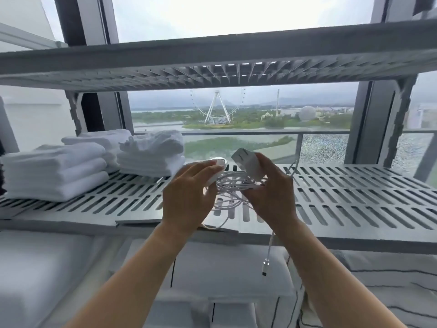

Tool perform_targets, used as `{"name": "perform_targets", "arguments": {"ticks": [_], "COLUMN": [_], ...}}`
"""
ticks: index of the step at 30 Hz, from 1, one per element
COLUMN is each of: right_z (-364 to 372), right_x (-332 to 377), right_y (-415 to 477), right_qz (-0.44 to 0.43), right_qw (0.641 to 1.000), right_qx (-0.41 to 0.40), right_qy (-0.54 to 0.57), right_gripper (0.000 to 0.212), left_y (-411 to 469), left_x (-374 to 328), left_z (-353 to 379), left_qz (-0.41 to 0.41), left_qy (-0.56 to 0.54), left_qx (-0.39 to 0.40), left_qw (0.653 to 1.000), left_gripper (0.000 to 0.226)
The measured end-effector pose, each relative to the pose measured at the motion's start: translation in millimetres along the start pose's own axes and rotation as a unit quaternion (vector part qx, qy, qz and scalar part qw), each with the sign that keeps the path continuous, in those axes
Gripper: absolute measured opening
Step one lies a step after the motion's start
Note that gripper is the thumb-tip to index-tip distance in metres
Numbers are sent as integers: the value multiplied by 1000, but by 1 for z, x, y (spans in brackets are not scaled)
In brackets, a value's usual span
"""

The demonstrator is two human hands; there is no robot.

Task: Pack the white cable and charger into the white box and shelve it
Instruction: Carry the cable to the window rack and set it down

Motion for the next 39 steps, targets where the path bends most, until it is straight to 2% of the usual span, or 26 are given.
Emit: {"name": "perform_targets", "arguments": {"ticks": [7,13,18,21,25,31,34,39], "right_z": [9,49,105,138,169,171,168,160], "right_x": [-50,-108,-141,-162,-181,-188,-188,-181], "right_y": [50,70,53,31,15,10,11,12], "right_qz": [-58,-92,-142,-153,-140,-123,-107,-115], "right_qw": [998,995,979,959,924,903,907,906], "right_qx": [2,18,132,236,353,409,404,397], "right_qy": [8,44,57,7,-49,-44,-56,-89], "right_gripper": [54,58,59,57,68,81,80,82], "left_y": [39,48,25,6,0,-5,-10,-16], "left_x": [5,25,60,76,88,85,98,99], "left_z": [63,118,165,194,208,208,206,205], "left_qz": [5,0,-61,-98,-116,-120,-168,-200], "left_qy": [47,82,128,110,75,95,120,114], "left_qx": [-2,7,93,155,177,184,206,234], "left_qw": [999,997,986,977,974,971,957,945], "left_gripper": [35,31,33,28,26,34,43,43]}}
Point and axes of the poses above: each hand's wrist, its own y-axis towards the middle knuckle, its own z-axis out of the palm, x = y × z, the point moved 10 cm from there along y, towards the middle knuckle, and after that the axes turned 5 degrees about x, right-handed, at the moved point
